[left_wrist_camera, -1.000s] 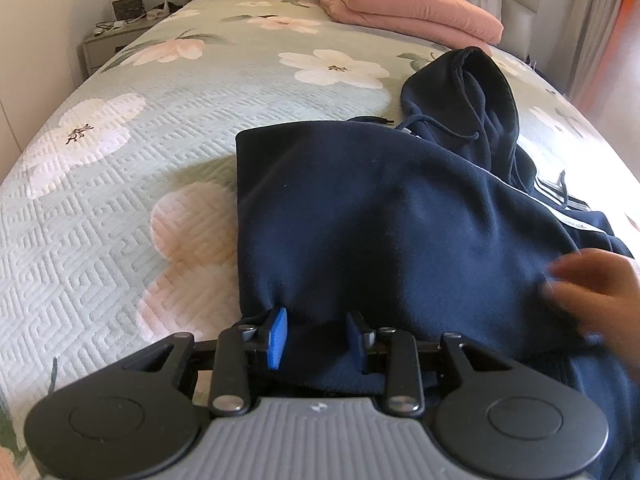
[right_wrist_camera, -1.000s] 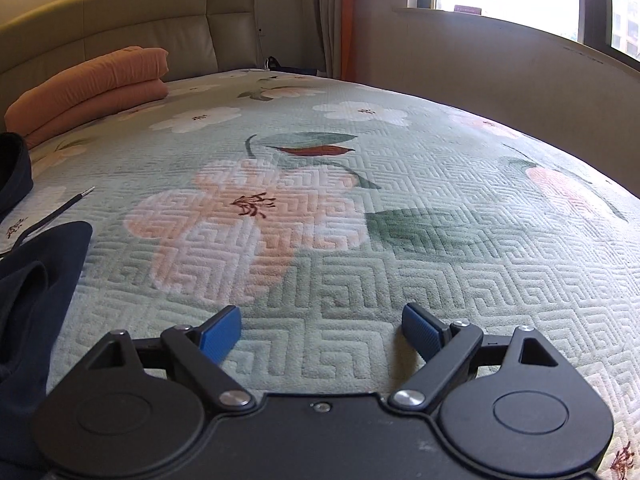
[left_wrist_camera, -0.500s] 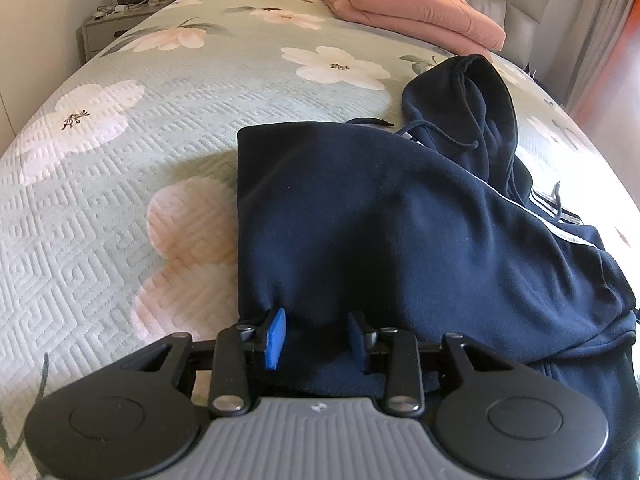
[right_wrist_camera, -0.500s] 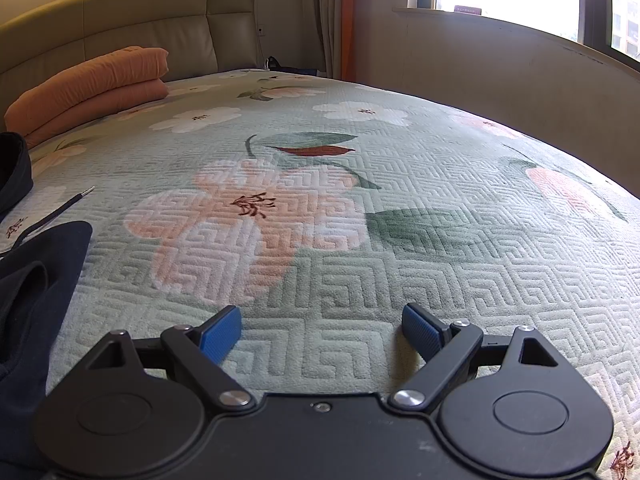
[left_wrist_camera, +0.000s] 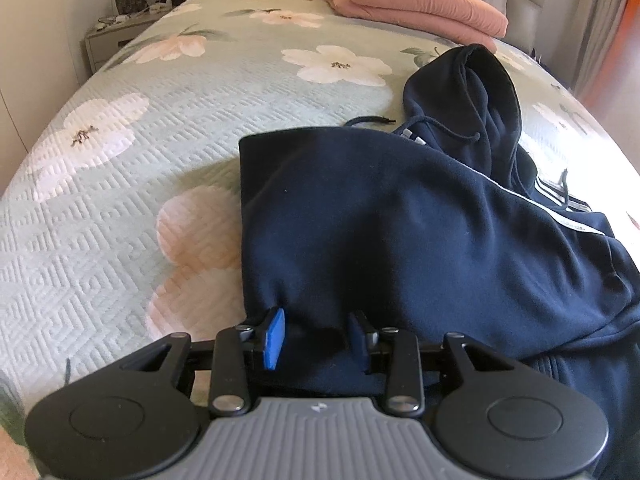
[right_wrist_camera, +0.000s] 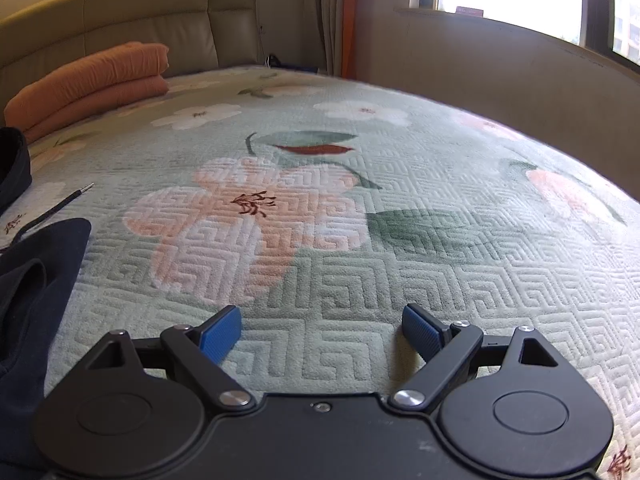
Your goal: Fold large clothes
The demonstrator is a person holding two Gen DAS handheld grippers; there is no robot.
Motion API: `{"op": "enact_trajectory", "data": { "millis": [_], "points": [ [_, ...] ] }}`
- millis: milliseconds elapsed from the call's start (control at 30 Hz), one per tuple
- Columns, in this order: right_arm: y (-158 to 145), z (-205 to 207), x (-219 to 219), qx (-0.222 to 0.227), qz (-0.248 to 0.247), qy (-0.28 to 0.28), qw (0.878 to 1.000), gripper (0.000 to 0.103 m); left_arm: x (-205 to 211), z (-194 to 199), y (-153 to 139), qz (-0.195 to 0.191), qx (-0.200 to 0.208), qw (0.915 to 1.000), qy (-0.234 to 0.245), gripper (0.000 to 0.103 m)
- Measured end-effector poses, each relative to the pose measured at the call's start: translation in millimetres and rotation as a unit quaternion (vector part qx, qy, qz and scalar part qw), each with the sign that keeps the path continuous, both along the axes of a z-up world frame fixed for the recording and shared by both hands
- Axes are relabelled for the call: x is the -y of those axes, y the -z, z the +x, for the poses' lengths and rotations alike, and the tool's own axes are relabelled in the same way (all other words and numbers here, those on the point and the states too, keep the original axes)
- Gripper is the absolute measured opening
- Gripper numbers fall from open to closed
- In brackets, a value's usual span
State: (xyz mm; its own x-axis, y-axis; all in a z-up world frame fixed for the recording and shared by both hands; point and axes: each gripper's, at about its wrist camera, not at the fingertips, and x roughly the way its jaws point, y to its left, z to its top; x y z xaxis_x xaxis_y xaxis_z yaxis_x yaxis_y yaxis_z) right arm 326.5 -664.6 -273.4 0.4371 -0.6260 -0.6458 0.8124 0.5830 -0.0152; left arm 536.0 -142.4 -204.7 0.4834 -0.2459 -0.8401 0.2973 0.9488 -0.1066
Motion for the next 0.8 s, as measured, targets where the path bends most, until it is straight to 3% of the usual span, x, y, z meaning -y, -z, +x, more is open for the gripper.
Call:
{"op": "enact_trajectory", "data": {
  "millis": [100,200,300,400,500,633,733,800],
  "points": [
    [-15.2,-2.3,13.7,-0.034,0.065,-0.043,0.996,0.103,0.3,0.3,-7.9,-0.004,0.008,0.9999,-0.004,0.039],
    [-27.8,-4.8,22.2,-0.060,0.139,-0.050,0.987,0.103,2.4,4.9,-15.8,-0.012,0.015,0.9998,-0.006,0.039],
    [-42.6,2.3,12.9,-0.093,0.153,-0.066,0.982,0.098,8.0,11.1,-24.3,-0.017,0.024,0.9996,-0.004,0.039],
    [-83.7,30.6,-20.0,-0.063,0.098,-0.120,0.986,0.100,16.0,17.3,-34.6,-0.020,0.037,0.9991,0.007,0.039],
    [-115.3,87.0,-59.2,-0.027,0.054,-0.209,0.976,0.102,25.9,23.2,-41.7,-0.022,0.048,0.9984,0.020,0.039],
    [-120.5,185.6,-93.1,0.011,0.033,-0.280,0.959,0.102,35.4,29.4,-44.0,-0.016,0.059,0.9977,0.030,0.039],
    [-113.2,259.5,-98.0,0.035,-0.004,-0.288,0.957,0.102,35.4,34.5,-40.6,-0.012,0.059,0.9975,0.037,0.040],
    [-101.6,308.3,-90.9,0.028,0.007,-0.284,0.958,0.102,32.4,38.8,-36.4,-0.011,0.055,0.9976,0.041,0.040]
  ]
}}
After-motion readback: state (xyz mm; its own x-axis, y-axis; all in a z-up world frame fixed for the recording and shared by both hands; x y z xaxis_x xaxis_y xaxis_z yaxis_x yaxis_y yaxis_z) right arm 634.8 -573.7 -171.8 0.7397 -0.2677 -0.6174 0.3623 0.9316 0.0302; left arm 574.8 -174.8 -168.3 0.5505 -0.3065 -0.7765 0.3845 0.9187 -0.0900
